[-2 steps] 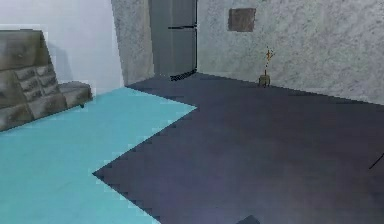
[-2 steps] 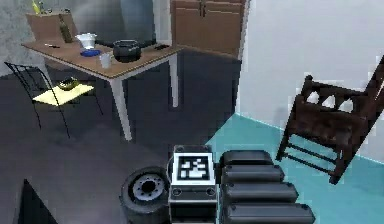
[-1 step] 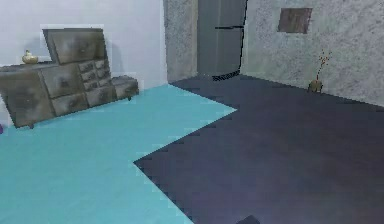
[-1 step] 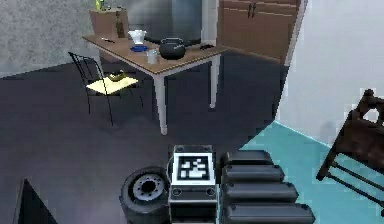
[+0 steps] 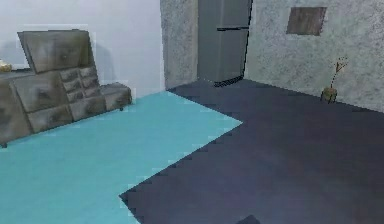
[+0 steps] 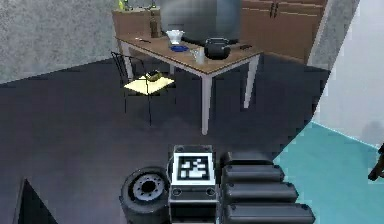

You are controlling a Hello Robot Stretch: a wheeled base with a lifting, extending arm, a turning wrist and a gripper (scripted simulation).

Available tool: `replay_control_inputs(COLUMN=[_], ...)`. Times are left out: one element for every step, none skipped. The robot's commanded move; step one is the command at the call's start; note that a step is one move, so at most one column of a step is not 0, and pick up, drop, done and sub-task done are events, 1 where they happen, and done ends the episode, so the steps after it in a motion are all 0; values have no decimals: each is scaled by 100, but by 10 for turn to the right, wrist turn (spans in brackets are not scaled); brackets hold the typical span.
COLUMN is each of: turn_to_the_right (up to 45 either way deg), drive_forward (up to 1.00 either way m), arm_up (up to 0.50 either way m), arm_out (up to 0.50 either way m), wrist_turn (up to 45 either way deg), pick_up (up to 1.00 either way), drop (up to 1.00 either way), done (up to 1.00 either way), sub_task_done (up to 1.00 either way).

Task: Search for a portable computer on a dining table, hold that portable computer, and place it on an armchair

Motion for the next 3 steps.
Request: replay_control_inputs(turn_to_the_right=[-420,0,0], drive_forward=[0,100,20], arm_up=[0,0,0], arm_out=[0,0,0], wrist_turn=[0,0,0], pick_up=[0,0,0], drop=[0,0,0], done=[0,0,0], sub_task_done=[0,0,0])
